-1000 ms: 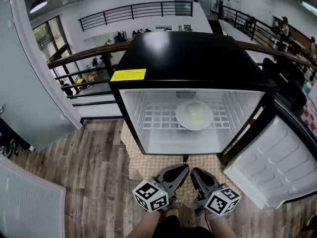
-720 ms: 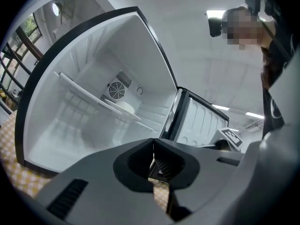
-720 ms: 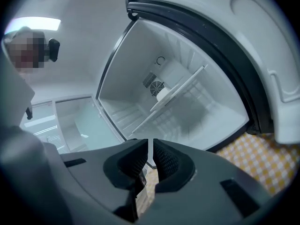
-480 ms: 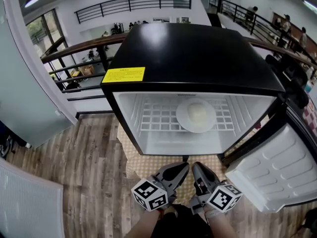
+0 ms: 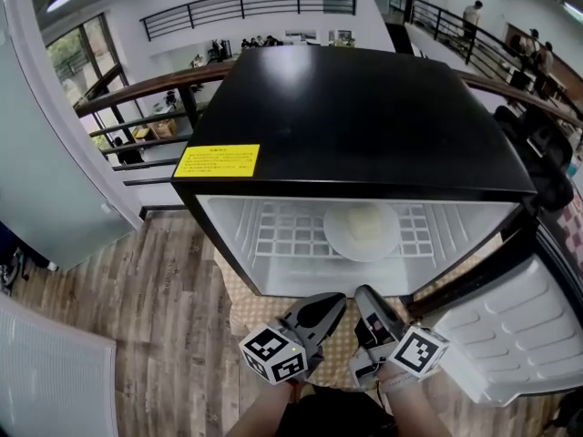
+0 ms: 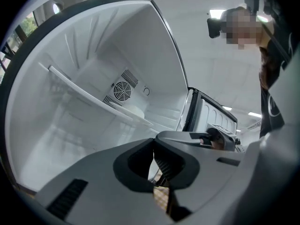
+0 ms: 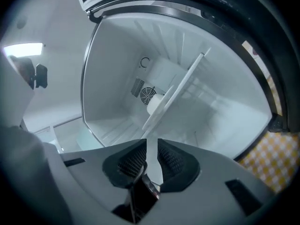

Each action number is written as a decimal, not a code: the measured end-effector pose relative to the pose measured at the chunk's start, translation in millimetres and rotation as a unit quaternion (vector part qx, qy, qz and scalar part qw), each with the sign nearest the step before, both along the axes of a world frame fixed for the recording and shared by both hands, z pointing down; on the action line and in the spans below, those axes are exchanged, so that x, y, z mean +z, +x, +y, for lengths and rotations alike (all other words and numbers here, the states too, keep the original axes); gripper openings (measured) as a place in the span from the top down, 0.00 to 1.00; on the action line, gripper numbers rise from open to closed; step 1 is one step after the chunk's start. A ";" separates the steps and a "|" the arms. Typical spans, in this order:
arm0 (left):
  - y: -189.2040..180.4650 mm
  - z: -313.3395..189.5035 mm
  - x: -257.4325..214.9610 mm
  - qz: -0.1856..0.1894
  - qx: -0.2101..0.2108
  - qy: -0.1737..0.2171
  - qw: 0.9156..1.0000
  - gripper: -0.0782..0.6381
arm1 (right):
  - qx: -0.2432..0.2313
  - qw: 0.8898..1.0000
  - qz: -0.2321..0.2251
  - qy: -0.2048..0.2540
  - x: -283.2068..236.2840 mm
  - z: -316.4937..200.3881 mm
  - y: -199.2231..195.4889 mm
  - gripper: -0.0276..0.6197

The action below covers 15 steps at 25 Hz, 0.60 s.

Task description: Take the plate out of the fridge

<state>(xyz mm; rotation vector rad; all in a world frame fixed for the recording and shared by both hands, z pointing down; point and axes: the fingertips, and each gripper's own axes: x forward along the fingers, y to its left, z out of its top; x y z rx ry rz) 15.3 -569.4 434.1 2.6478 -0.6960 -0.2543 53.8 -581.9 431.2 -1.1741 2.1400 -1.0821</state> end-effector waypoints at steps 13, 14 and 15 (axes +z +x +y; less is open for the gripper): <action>7.8 -22.0 1.3 0.003 -0.005 0.007 1.000 0.88 | 0.004 0.993 -0.111 -0.038 -24.1 -36.7 15.2 0.68; 8.3 -23.3 1.4 0.001 -0.006 0.010 1.000 0.88 | 0.008 0.992 -0.114 -0.047 -23.0 -40.0 17.2 0.68; 8.7 -24.7 1.9 -0.001 -0.006 0.012 1.000 0.88 | 0.012 0.991 -0.118 -0.058 -21.1 -43.5 19.6 0.68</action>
